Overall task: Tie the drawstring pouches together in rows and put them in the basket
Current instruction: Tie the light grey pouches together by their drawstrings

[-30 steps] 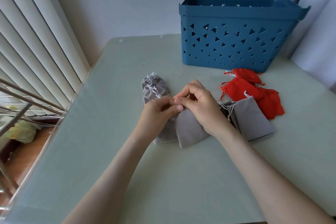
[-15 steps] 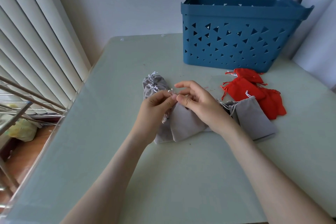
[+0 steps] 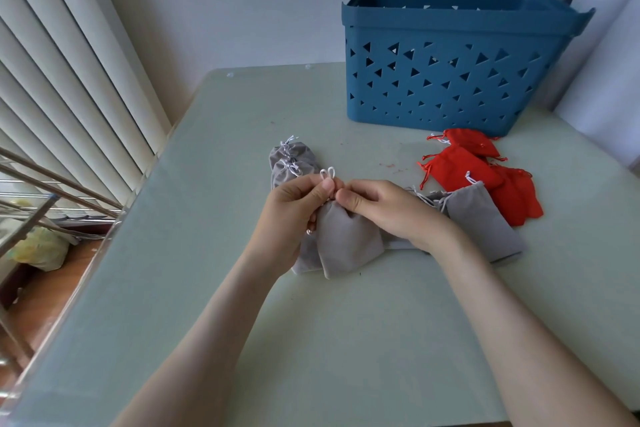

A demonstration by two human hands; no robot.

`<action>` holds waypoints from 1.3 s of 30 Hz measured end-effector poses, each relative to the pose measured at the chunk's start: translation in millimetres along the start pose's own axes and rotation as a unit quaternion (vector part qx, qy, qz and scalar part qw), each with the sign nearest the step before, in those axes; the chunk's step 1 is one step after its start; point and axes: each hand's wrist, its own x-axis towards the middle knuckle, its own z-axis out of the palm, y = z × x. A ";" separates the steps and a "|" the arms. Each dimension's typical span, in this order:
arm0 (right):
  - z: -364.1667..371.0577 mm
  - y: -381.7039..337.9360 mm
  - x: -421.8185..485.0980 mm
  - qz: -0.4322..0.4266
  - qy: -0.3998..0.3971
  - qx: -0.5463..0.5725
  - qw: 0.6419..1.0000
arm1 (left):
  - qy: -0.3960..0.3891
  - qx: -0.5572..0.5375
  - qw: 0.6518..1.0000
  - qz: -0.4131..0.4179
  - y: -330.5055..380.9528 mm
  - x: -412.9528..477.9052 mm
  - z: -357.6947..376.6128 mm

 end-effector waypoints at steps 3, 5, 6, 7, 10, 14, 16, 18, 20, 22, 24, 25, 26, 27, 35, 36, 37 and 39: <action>-5.2 2.1 0.2 -0.006 0.026 -0.049 0.998 | 0.014 -0.031 0.999 -0.012 -0.4 0.4 0.4; -9.3 3.5 0.9 -0.027 0.040 -0.089 0.995 | 0.026 -0.043 0.998 -0.023 0.1 0.5 1.1; -10.8 4.3 1.2 -0.027 0.044 -0.097 0.994 | 0.027 -0.043 0.998 -0.027 0.5 0.3 1.4; -11.6 4.2 1.0 -0.022 0.048 -0.099 0.994 | 0.027 -0.038 0.998 -0.030 0.5 0.2 1.3; -9.3 6.1 3.3 0.005 0.083 -0.080 0.993 | 0.042 0.000 0.998 -0.036 -0.9 1.0 1.0; -2.3 3.2 5.5 0.036 0.148 0.041 0.988 | 0.068 0.032 0.996 -0.039 -2.7 1.8 1.3; -1.0 1.3 4.5 0.008 0.139 0.121 0.983 | 0.066 0.047 0.996 -0.039 -3.9 1.8 1.1; 1.7 -1.3 0.9 -0.041 0.101 0.154 0.982 | 0.066 0.055 0.996 -0.038 -5.6 1.8 0.3; 5.9 -4.8 -2.4 -0.079 0.053 0.134 0.986 | 0.058 0.068 0.995 -0.033 -6.3 1.0 -0.6; 9.1 -5.3 -2.7 -0.086 0.032 0.099 0.991 | 0.047 0.078 0.995 -0.029 -6.2 0.6 -1.3; 10.6 -5.9 -1.9 -0.088 0.048 0.056 0.993 | 0.050 0.077 0.995 -0.032 -5.2 0.4 -1.1; 11.2 -6.1 -1.3 -0.095 0.064 0.030 0.993 | 0.053 0.079 0.995 -0.032 -4.4 0.2 -0.4; 11.6 -6.1 -1.0 -0.104 0.080 0.004 0.991 | 0.056 0.088 0.994 -0.030 -3.9 0.0 0.2; 11.9 -6.4 -1.2 -0.112 0.092 -0.016 0.989 | 0.058 0.100 0.993 -0.027 -3.4 -0.3 0.8; 16.7 -2.4 2.7 -0.080 0.133 -0.056 0.986 | 0.046 0.206 0.977 0.013 -3.9 -4.3 2.6; 17.6 -2.0 3.6 -0.075 0.144 -0.050 0.985 | 0.038 0.206 0.978 0.014 -3.1 -5.3 2.7; 18.2 -2.0 4.0 -0.073 0.155 -0.042 0.984 | 0.030 0.198 0.980 0.013 -2.4 -6.1 3.1; 18.8 -3.3 4.0 -0.073 0.169 -0.039 0.982 | 0.023 0.186 0.982 0.004 -0.9 -7.8 4.9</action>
